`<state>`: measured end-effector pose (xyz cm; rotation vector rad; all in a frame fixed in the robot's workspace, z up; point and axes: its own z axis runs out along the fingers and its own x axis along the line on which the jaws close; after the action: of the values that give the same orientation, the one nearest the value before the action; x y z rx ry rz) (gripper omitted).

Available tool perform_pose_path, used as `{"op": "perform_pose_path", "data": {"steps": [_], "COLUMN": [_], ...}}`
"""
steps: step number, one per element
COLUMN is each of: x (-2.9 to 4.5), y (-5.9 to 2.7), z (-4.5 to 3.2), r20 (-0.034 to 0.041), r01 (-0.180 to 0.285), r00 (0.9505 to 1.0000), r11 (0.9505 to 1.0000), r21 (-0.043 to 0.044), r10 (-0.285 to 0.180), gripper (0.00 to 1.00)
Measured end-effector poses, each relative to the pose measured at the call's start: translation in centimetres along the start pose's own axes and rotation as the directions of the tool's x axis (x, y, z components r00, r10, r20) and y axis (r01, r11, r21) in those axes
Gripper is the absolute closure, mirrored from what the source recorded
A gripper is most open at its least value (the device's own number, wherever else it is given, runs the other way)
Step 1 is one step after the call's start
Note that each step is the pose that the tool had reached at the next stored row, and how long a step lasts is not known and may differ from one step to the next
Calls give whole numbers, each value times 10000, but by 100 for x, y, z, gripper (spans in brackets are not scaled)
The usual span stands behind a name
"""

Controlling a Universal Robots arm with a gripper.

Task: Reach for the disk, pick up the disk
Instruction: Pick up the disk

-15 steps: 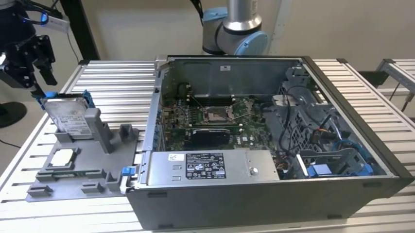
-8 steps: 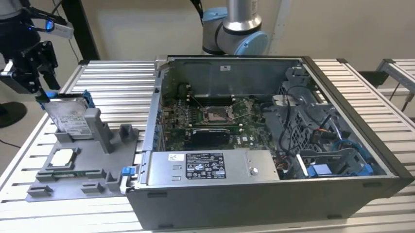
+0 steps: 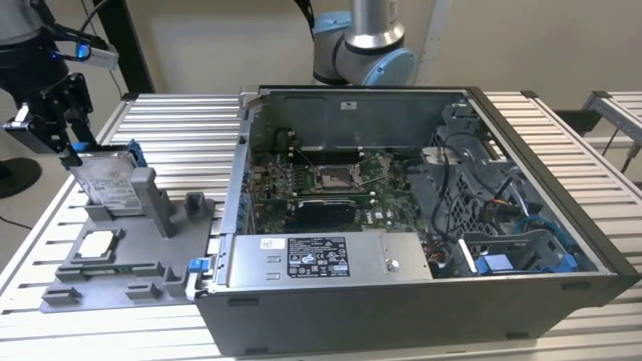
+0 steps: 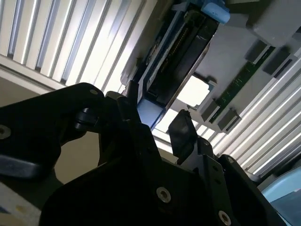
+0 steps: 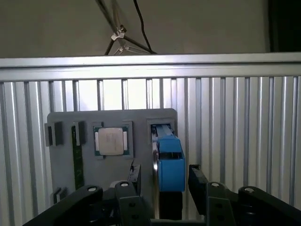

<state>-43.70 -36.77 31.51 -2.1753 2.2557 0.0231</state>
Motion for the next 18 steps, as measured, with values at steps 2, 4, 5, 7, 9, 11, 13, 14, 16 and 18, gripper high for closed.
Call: {"op": "perform_pose_path", "data": {"steps": [2, 4, 5, 7, 9, 11, 13, 14, 16, 18], "x": [0, 0, 0, 1, 1, 2, 2, 2, 3, 2], "y": [0, 0, -1, -1, -2, -3, -3, -5, -7, -8], "z": [37, 74, 92, 128, 165, 201, 236, 256, 291, 328], "r20": [1, -1, -1, -1, -1, -2, -2, -1, -2, -2], "r01": [63, 126, 154, 213, 272, 329, 384, 412, 461, 500], "r00": [10000, 9999, 9999, 9998, 9996, 9995, 9993, 9992, 9989, 9987], "r11": [10000, 9999, 9999, 9998, 9996, 9995, 9993, 9992, 9989, 9987], "r21": [0, -2, -2, -3, -4, -5, -7, -6, -6, -8], "r10": [-63, -126, -154, -213, -272, -329, -384, -412, -461, -500], "gripper": [0, 0, 0, 0, 0, 0, 0, 0, 0, 0]}}
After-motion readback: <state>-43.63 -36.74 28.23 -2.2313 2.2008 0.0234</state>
